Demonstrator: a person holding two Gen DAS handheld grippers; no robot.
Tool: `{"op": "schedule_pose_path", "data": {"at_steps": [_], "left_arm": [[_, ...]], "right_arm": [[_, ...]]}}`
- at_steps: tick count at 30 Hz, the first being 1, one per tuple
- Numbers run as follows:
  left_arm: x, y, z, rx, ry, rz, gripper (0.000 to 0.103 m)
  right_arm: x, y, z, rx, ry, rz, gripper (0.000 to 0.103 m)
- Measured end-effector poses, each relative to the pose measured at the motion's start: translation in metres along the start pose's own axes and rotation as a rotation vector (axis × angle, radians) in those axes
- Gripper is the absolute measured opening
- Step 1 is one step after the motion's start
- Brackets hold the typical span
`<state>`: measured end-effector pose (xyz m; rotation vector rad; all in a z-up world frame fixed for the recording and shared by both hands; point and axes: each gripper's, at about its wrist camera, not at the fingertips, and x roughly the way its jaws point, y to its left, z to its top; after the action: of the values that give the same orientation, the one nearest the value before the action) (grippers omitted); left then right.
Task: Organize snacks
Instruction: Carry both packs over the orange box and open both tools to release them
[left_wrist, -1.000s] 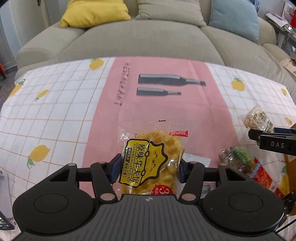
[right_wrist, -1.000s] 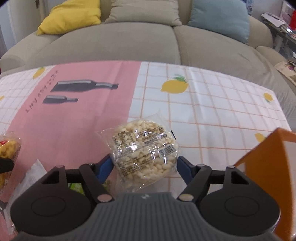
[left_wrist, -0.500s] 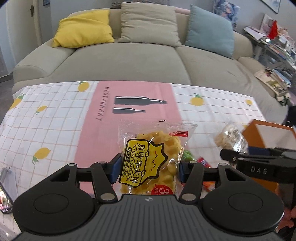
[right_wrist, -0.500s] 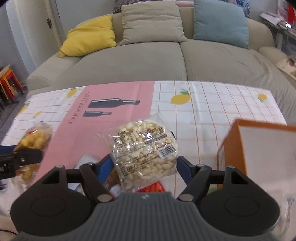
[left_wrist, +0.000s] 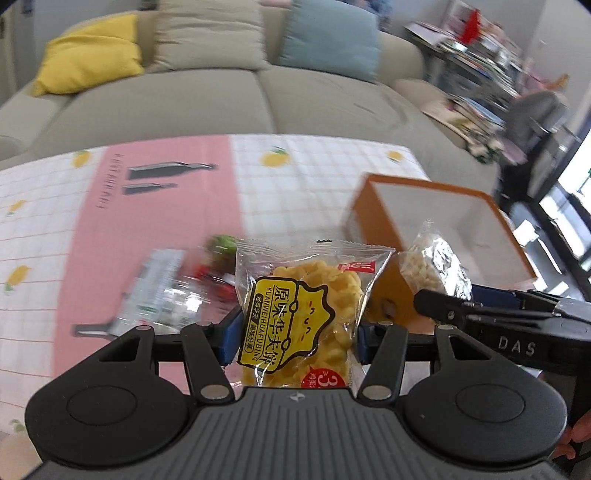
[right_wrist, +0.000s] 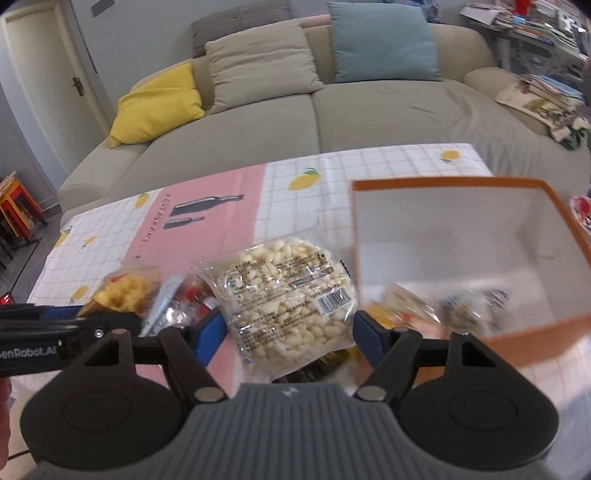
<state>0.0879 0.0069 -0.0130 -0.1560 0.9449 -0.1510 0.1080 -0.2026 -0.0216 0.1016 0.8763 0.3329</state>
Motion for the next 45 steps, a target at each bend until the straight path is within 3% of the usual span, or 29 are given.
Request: {"op": "schedule_pose_path", "data": {"at_steps": [9,17,20,29,36,45], "left_arm": [[0.012,-0.069,0.015,0.153,0.015,-0.107,0.065],[0.055,-0.13,0.06,0.273,0.092,-0.178,0.065],[0.082,-0.15,0.075,0.326,0.14,-0.182,0.065],[0.165,-0.168,0.1,0.344,0.29,-0.162,0.065],[0.207,-0.189,0.099,0.453,0.342,-0.113,0.065],[0.238,-0.197,0.086,0.53,0.403,-0.061,0.067]], "right_arm": [[-0.056,-0.067,-0.02,-0.016,-0.005,-0.067,0.072],[-0.063,-0.13,0.017,-0.086,0.062,-0.12,0.072],[-0.052,-0.157,0.033,-0.08,0.109,-0.13,0.072],[0.019,-0.216,0.075,0.001,0.277,-0.104,0.073],[0.079,-0.231,0.069,-0.075,0.434,-0.152,0.073],[0.109,-0.232,0.06,-0.113,0.517,-0.155,0.077]]}}
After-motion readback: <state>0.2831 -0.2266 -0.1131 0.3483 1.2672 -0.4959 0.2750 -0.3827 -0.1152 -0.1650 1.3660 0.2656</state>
